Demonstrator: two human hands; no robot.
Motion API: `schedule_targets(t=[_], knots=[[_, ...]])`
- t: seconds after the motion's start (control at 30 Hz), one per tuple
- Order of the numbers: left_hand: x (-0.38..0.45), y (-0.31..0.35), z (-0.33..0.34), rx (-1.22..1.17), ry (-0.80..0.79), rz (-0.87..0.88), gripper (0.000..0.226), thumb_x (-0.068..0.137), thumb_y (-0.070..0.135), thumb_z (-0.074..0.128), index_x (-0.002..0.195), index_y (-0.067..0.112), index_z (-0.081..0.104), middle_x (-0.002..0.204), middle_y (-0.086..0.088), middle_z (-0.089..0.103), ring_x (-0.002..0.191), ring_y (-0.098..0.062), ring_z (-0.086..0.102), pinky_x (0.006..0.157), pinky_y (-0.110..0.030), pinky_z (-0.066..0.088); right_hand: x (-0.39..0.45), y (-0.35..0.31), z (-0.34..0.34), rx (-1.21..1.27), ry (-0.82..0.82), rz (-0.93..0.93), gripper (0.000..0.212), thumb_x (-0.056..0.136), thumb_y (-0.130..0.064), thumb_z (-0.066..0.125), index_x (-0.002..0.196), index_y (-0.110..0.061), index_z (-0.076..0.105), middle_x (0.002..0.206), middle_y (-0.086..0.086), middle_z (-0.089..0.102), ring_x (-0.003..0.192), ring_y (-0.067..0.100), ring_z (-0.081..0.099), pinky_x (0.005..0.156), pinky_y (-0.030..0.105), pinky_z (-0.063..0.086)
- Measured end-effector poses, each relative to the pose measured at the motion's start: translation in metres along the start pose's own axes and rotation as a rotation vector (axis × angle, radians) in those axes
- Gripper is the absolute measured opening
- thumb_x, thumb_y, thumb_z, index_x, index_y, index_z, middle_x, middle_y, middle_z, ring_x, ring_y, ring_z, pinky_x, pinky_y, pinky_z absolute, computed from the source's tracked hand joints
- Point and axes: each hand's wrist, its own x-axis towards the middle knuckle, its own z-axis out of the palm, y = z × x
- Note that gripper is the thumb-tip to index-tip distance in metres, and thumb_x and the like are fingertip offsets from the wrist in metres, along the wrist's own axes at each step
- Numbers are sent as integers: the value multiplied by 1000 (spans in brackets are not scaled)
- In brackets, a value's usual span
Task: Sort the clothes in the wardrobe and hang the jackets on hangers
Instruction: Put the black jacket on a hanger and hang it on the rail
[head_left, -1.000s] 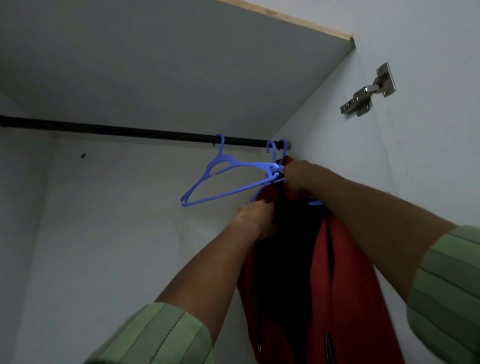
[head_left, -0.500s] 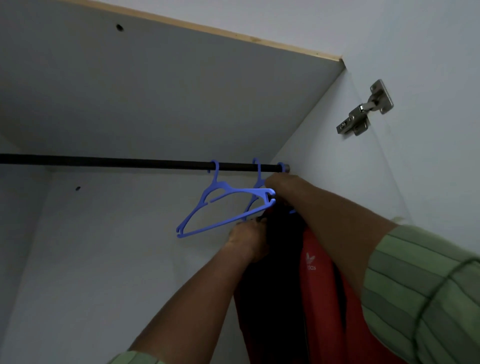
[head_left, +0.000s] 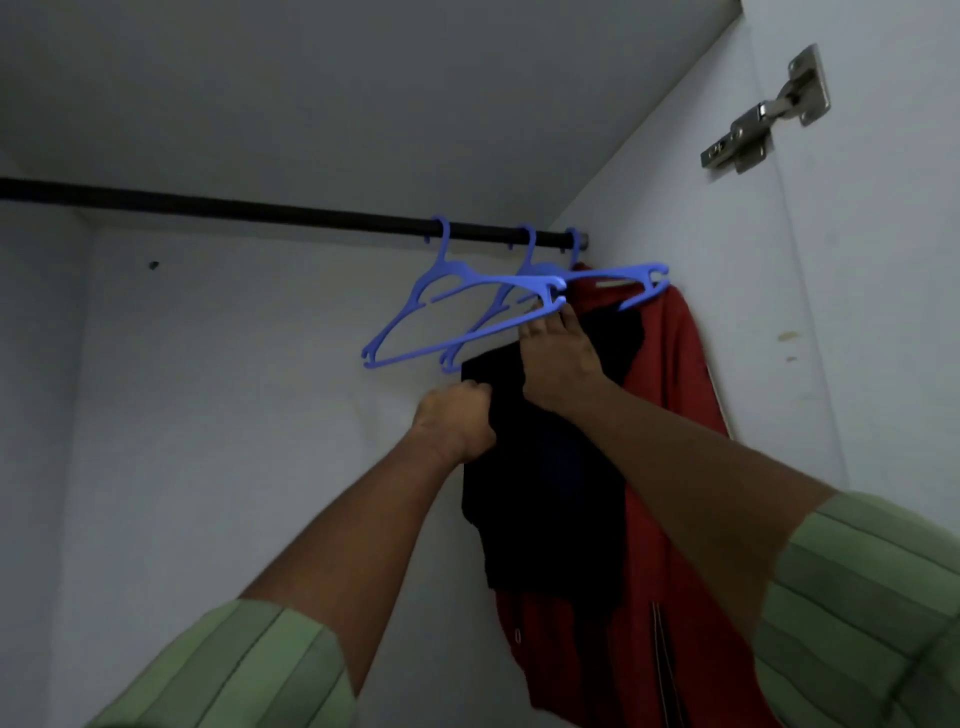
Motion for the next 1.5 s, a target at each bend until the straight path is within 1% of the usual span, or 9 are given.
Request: schedule_targets(t=[0.1,0.23,0.47,0.67,0.9,1.2,1.3,1.37,1.5], knots=[[-30,-13,7,-32,47,10,31,89,26,56,117,15,61,123,-12,63,111,-37,64,89,-42,51,-40,-34,5,108,41,-10,72,77,-39,69,135,-1,48,139,26,49,134,42,43,119,50,28],[-83,-30,25,-10,101,75,32,88,22,54,115,20,71,117,-8,68,103,-35,67,84,-41,55,-93,-81,20,294,27,-99,42,78,-27,68,114,-8,57,118,16,60,115,35,55,111,44,38],[-182,-52,82,-109,-31,-60,32,90,18,54,115,20,74,115,-2,71,98,-28,69,83,-35,54,-189,-177,25,651,-260,-24,42,83,-12,66,122,-8,51,123,13,54,110,28,53,86,37,48],[-269,-66,139,-210,-247,-231,34,92,18,55,121,21,72,124,-2,69,108,-27,67,91,-34,53,-267,-264,41,831,-508,-79,41,83,-13,65,120,-7,49,125,14,51,114,30,49,77,35,38],[-382,-95,225,-235,-460,-423,30,92,19,56,118,19,72,122,-3,67,110,-26,65,93,-34,51,-339,-365,77,963,-757,-211,46,90,-20,66,128,-7,46,133,15,46,123,32,45,87,38,43],[-453,-124,296,-129,-644,-636,24,90,25,57,108,16,69,116,-6,65,108,-30,66,91,-40,54,-403,-480,106,1146,-895,-396,46,85,-24,67,123,-5,49,129,17,49,123,36,49,93,43,45],[-480,-133,314,-13,-640,-747,40,87,32,61,123,14,60,131,-11,54,114,-32,56,95,-41,46,-423,-507,113,1232,-983,-400,59,86,-21,64,139,-5,44,141,18,47,128,38,49,97,45,47],[-505,-138,328,93,-615,-847,68,83,39,65,143,15,44,150,-16,40,128,-35,47,100,-43,42,-447,-518,116,1267,-983,-400,66,88,-22,61,148,-8,38,137,19,52,124,38,54,97,44,47],[-548,-150,351,188,-584,-918,87,90,56,59,158,12,25,164,-25,20,148,-40,30,110,-51,35,-489,-529,120,1165,-940,-456,71,89,-42,62,150,-13,37,142,17,48,132,35,45,112,46,33]])
